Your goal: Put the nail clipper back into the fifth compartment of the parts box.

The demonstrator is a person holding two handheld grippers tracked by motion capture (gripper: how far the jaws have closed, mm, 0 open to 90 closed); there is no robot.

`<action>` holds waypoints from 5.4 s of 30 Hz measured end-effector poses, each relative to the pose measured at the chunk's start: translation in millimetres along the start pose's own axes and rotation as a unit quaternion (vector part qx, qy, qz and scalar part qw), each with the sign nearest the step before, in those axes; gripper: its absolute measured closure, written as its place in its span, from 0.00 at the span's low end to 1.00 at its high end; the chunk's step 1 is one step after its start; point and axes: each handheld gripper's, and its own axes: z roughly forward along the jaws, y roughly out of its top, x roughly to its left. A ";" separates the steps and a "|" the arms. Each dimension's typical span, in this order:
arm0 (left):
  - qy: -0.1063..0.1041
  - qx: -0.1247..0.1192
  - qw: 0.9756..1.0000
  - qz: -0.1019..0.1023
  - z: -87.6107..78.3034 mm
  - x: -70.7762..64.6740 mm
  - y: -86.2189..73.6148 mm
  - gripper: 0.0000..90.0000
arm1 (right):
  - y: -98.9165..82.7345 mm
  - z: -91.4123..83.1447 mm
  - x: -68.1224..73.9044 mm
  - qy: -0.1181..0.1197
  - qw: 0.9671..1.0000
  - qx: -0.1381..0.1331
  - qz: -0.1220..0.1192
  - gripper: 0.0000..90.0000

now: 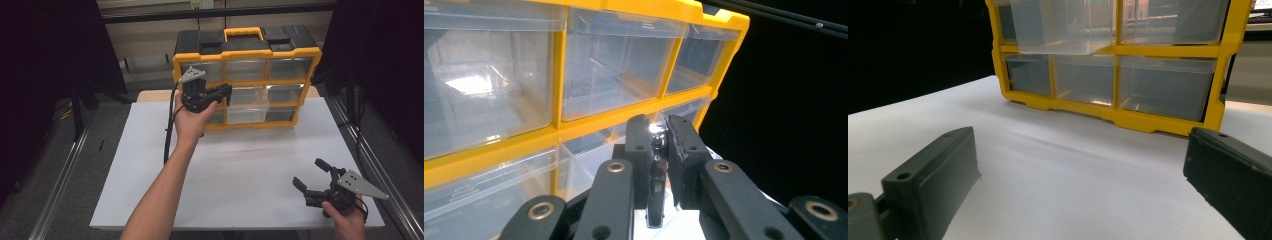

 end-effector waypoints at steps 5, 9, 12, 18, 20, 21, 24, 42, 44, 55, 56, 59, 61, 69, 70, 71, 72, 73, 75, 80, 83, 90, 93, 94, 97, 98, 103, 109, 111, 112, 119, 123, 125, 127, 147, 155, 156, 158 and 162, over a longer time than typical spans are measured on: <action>0.003 0.000 1.000 0.002 3.0 0.4 0.4 0.90 | -0.1 0.1 0.0 0.000 1.000 0.001 0.000 0.01; 0.004 -0.002 1.000 0.003 6.8 0.9 0.8 0.90 | -0.2 0.5 0.0 -0.002 1.000 -0.001 0.000 0.01; 0.010 -0.003 1.000 0.000 8.4 0.5 1.3 0.90 | -0.1 0.2 -0.1 -0.001 1.000 0.001 -0.001 0.01; -0.001 -0.003 1.000 0.014 12.9 1.6 1.6 0.90 | -0.2 0.7 -0.4 -0.002 1.000 -0.001 0.000 0.01; 0.003 -0.002 1.000 0.014 13.9 1.2 1.6 0.90 | -0.1 0.6 -0.3 -0.002 1.000 -0.001 0.000 0.01; -0.002 -0.004 1.000 0.012 15.3 1.4 1.4 0.90 | -0.1 0.6 -0.2 -0.001 1.000 -0.001 0.000 0.01; 0.004 0.000 1.000 0.012 17.3 0.4 1.8 0.90 | -0.1 0.9 -0.2 0.001 1.000 -0.001 0.000 0.01; 0.010 -0.003 1.000 0.014 27.3 0.4 0.2 0.89 | -0.3 1.0 -0.7 0.001 1.000 -0.001 0.001 0.01; 0.009 -0.001 1.000 0.018 28.6 0.3 -0.8 0.89 | -0.4 0.8 -0.8 0.001 1.000 -0.002 0.001 0.01; 0.007 -0.001 1.000 0.016 34.4 -2.7 -4.2 0.89 | -0.4 0.5 -0.9 0.001 1.000 0.000 0.003 0.01; 0.004 0.000 1.000 0.016 34.8 -2.5 -4.4 0.89 | -0.4 0.3 -0.9 0.001 1.000 0.000 0.003 0.01; 0.011 0.005 1.000 0.016 35.9 -4.0 -5.4 0.89 | -0.5 0.5 -1.3 -0.001 1.000 -0.001 0.002 0.01; 0.008 0.005 1.000 0.022 36.6 -3.9 -6.0 0.89 | -0.4 0.3 -1.1 0.000 1.000 0.000 0.003 0.01; 0.007 0.008 1.000 0.019 39.1 -4.4 -9.0 0.89 | -0.5 0.3 -1.5 -0.001 1.000 -0.001 0.003 0.01; 0.006 0.008 1.000 0.019 39.5 -4.1 -9.7 0.89 | -0.4 0.2 -1.5 -0.001 1.000 -0.002 0.003 0.01; 0.009 0.012 1.000 0.020 39.2 -3.9 -9.9 0.89 | -0.3 0.3 -1.3 -0.001 1.000 -0.003 0.004 0.01; 0.009 0.012 1.000 0.020 39.2 -3.9 -9.9 0.89 | -0.3 0.3 -1.3 -0.001 1.000 -0.003 0.004 0.01; 0.004 0.007 1.000 0.017 39.8 -3.2 -10.8 0.89 | -0.3 0.3 -1.3 -0.002 1.000 -0.003 0.004 0.01; 0.007 0.009 1.000 0.018 39.8 -2.5 -11.5 0.89 | -0.4 0.0 -1.7 0.001 1.000 -0.002 0.002 0.01; 0.008 0.007 1.000 0.014 40.3 -3.1 -12.7 0.89 | -0.4 -0.2 -1.9 0.000 1.000 -0.002 0.003 0.01; 0.006 0.007 1.000 0.015 40.9 -2.0 -14.5 0.89 | -0.3 -0.6 -2.0 0.000 1.000 -0.002 0.004 0.01; 0.014 0.012 1.000 0.015 41.0 -0.9 -17.1 0.89 | -0.2 -0.7 -2.2 0.001 1.000 -0.003 0.004 0.01; 0.010 0.012 1.000 0.017 41.4 0.8 -19.1 0.89 | -0.2 -0.8 -2.2 0.000 1.000 -0.002 0.004 0.01; 0.016 0.014 1.000 0.015 41.2 0.7 -19.4 0.89 | -0.2 -0.8 -2.1 -0.001 1.000 -0.002 0.004 0.01; 0.018 0.017 1.000 0.018 40.9 2.4 -20.5 0.89 | -0.3 -1.1 -2.4 -0.001 1.000 -0.003 0.003 0.01; 0.017 0.017 1.000 0.018 41.0 2.6 -20.6 0.89 | -0.3 -1.1 -2.4 -0.001 1.000 -0.003 0.003 0.01; 0.015 0.013 1.000 0.019 43.1 1.2 -21.8 0.89 | -0.7 -2.1 -3.1 -0.002 1.000 -0.004 0.005 0.01; 0.015 0.016 1.000 0.017 44.9 0.3 -22.9 0.89 | -1.1 -4.5 -3.9 -0.006 1.000 -0.003 0.006 0.01; 0.015 0.019 1.000 0.019 44.9 0.3 -22.7 0.89 | -1.1 -4.9 -4.2 -0.006 1.000 -0.003 0.005 0.01; 0.015 0.016 1.000 0.019 45.5 -0.1 -23.3 0.89 | -1.0 -5.0 -4.2 -0.006 1.000 -0.004 0.006 0.01; 0.017 0.021 0.999 0.021 45.2 0.4 -26.1 0.89 | -0.3 -3.4 -3.1 -0.004 1.000 -0.003 0.006 0.01; 0.008 0.009 1.000 0.022 43.9 1.2 -25.7 0.82 | -0.3 -0.3 -3.3 0.003 1.000 -0.003 0.004 0.01; 0.009 0.014 1.000 0.024 42.4 1.5 -24.5 0.80 | -0.3 -0.2 -3.3 0.003 1.000 -0.003 0.004 0.01; 0.008 0.017 1.000 0.019 41.5 2.4 -24.4 0.78 | -0.3 -0.4 -3.2 0.002 1.000 -0.004 0.006 0.01; -0.050 -0.012 0.999 0.018 12.3 8.3 -35.6 0.22 | -0.2 0.2 -4.4 -0.001 1.000 -0.001 0.007 0.01; -0.049 -0.031 0.998 0.023 -13.6 18.5 -51.1 0.16 | 0.0 0.7 -3.6 -0.001 1.000 0.000 0.004 0.01; -0.046 -0.030 0.998 0.026 -16.9 20.0 -54.0 0.15 | 0.0 0.6 -3.7 -0.002 1.000 -0.001 0.004 0.01; -0.044 -0.031 0.998 0.025 -22.1 21.6 -59.3 0.14 | 0.2 0.5 -3.8 -0.002 1.000 -0.003 0.004 0.01; -0.043 -0.025 0.998 0.034 -31.8 25.7 -69.3 0.12 | 0.3 0.5 -3.2 -0.003 1.000 -0.001 0.007 0.01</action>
